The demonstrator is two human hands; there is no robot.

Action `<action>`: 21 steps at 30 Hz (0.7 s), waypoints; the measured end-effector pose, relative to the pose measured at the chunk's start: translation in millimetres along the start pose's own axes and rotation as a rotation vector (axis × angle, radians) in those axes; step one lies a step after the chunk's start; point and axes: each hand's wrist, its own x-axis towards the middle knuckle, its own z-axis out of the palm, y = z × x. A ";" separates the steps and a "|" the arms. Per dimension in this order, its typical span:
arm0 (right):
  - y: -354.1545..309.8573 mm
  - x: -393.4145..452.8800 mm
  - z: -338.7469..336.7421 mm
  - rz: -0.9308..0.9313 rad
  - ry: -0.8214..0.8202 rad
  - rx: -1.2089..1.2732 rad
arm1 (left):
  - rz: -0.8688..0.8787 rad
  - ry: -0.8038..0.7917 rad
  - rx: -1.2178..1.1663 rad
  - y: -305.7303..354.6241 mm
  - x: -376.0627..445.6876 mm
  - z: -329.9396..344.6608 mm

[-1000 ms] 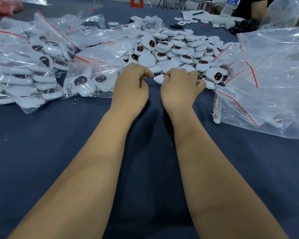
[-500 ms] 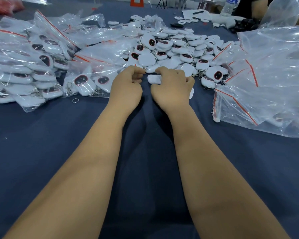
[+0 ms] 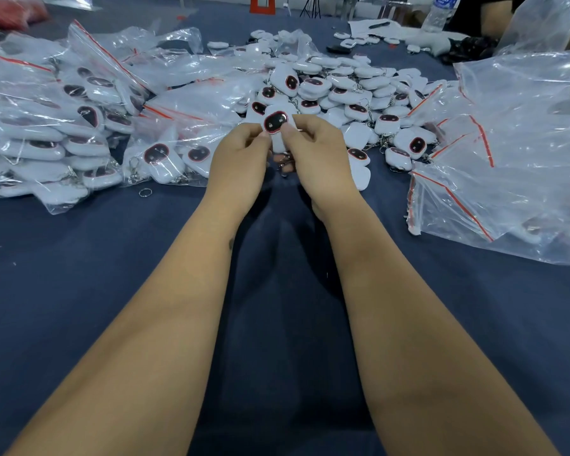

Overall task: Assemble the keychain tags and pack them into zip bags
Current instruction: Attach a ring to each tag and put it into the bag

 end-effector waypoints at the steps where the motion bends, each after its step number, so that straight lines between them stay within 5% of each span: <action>1: 1.0 0.6 -0.2 0.027 -0.037 0.035 | 0.006 -0.002 -0.008 0.6 -0.8 -0.6; 21: -0.3 -0.1 -2.7 0.116 -0.124 -0.036 | 0.016 -0.043 -0.102 8.1 -6.8 0.3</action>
